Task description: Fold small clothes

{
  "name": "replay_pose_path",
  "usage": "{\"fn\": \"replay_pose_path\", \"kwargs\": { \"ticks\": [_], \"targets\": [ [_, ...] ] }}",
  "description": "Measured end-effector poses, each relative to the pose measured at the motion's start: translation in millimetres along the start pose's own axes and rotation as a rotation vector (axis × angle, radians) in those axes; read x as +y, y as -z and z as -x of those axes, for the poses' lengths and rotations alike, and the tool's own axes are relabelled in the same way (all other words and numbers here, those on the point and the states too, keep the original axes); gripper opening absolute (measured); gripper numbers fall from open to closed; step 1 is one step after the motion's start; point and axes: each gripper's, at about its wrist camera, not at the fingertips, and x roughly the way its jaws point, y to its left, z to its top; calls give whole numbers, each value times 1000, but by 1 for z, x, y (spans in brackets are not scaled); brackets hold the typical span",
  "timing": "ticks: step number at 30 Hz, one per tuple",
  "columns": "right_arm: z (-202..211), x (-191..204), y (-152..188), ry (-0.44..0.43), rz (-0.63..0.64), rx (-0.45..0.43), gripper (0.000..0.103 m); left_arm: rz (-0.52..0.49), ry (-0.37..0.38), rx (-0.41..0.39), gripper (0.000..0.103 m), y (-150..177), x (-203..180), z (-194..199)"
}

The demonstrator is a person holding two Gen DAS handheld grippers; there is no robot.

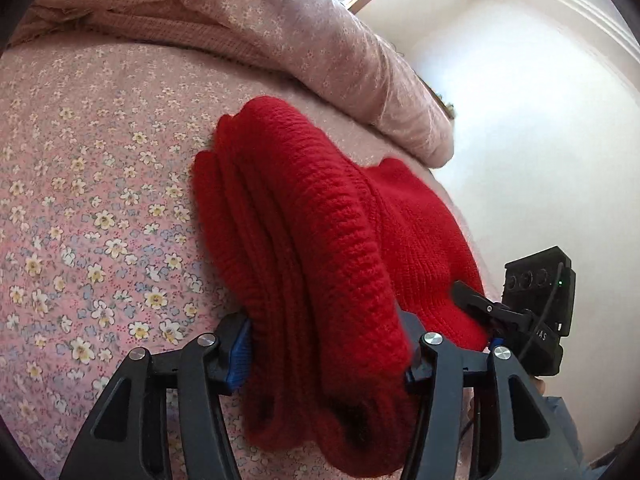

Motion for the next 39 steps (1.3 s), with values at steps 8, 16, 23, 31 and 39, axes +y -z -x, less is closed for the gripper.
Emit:
{"fn": "replay_pose_path", "kwargs": {
  "ticks": [8, 16, 23, 31, 39],
  "targets": [
    [0, -10, 1, -15, -20, 8, 73, 23, -25, 9, 58, 6, 1, 3],
    [-2, -12, 11, -22, -30, -6, 76, -88, -158, -45, 65, 12, -23, 3],
    [-1, -10, 13, -23, -24, -25, 78, -126, -204, -65, 70, 10, -30, -9],
    [-4, -8, 14, -21, -15, -37, 79, -146, -224, -74, 71, 8, -34, -13],
    [-4, -7, 14, -20, -15, -37, 80, -145, -225, -74, 72, 8, -35, -13]
  ]
}}
